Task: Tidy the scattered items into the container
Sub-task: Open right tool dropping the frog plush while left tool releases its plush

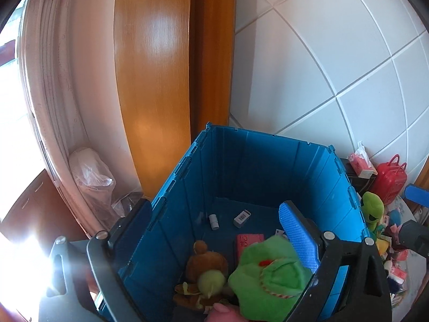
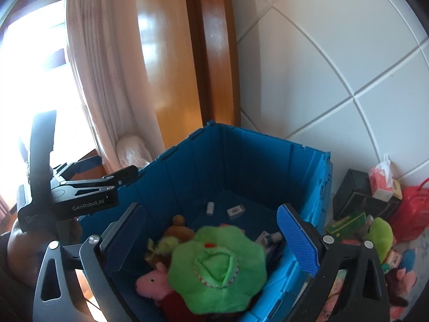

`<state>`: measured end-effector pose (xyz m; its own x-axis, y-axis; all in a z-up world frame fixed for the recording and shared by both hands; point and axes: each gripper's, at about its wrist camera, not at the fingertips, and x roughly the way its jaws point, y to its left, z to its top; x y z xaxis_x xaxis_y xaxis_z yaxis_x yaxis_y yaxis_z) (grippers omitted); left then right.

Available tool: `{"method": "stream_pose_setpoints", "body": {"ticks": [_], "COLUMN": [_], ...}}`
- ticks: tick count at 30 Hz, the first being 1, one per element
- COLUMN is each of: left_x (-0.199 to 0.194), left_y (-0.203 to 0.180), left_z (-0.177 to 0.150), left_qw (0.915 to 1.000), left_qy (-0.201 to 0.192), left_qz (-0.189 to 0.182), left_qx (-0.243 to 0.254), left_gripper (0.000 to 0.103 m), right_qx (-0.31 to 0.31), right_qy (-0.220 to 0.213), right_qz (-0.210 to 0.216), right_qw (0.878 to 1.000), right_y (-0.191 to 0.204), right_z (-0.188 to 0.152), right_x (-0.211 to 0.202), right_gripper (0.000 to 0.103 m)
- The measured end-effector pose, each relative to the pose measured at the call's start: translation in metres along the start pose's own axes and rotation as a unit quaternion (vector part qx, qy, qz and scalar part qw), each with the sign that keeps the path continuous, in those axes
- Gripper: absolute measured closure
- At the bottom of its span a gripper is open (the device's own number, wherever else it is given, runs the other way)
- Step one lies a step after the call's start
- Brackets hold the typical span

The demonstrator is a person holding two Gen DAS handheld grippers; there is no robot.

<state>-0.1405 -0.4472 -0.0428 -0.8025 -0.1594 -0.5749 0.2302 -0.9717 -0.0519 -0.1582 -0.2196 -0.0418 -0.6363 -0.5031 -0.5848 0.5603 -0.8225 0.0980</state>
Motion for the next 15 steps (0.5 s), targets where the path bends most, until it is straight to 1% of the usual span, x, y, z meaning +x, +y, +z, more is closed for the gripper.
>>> {"method": "stream_pose_setpoints", "body": {"ticks": [3,15], "left_x": [-0.002,-0.022], "left_y": [-0.001,-0.029], "left_z": [-0.001,-0.001], "left_qw": [1.0000,0.9998], "left_qy": [0.000,0.000], "left_qz": [-0.003,-0.007], "left_qx": [0.003,0.020], "left_gripper": [0.006,0.006], "right_qx": [0.003,0.028], "right_qy": [-0.002,-0.008], "right_qz": [-0.002,-0.013], "right_qw": [1.000,0.999], "right_y": [-0.004,-0.020], "right_z": [-0.001,-0.019], "right_x": [-0.003,-0.024], "right_gripper": [0.001,0.001]}}
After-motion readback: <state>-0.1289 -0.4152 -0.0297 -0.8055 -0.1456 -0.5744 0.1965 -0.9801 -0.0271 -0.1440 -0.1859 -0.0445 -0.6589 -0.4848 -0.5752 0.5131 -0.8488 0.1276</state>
